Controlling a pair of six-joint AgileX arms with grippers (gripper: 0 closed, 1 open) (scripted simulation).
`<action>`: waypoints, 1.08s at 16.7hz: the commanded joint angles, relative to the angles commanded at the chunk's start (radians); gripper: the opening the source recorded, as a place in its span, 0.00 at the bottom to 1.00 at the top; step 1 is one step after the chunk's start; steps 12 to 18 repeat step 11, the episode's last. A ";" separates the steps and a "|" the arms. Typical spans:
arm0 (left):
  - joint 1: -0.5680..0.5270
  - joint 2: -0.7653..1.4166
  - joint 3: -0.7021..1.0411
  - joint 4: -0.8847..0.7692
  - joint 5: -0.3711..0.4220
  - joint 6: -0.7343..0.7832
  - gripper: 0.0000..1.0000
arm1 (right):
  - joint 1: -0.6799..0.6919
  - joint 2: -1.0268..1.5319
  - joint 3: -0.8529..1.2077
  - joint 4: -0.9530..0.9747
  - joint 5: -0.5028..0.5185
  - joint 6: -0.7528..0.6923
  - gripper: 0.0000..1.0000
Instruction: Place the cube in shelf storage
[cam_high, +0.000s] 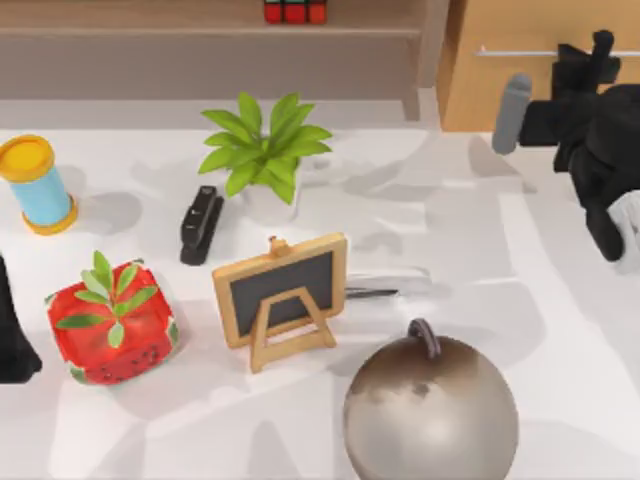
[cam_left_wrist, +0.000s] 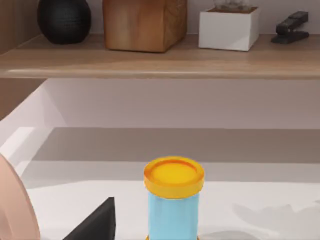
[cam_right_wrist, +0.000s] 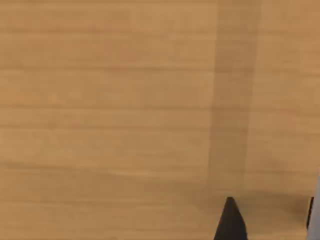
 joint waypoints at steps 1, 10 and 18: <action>0.000 0.000 0.000 0.000 0.000 0.000 1.00 | 0.000 0.000 0.000 0.000 0.000 0.000 0.68; 0.000 0.000 0.000 0.000 0.000 0.000 1.00 | 0.000 0.000 0.000 0.000 0.000 0.000 1.00; 0.000 0.000 0.000 0.000 0.000 0.000 1.00 | 0.000 0.000 0.000 0.000 0.000 0.000 1.00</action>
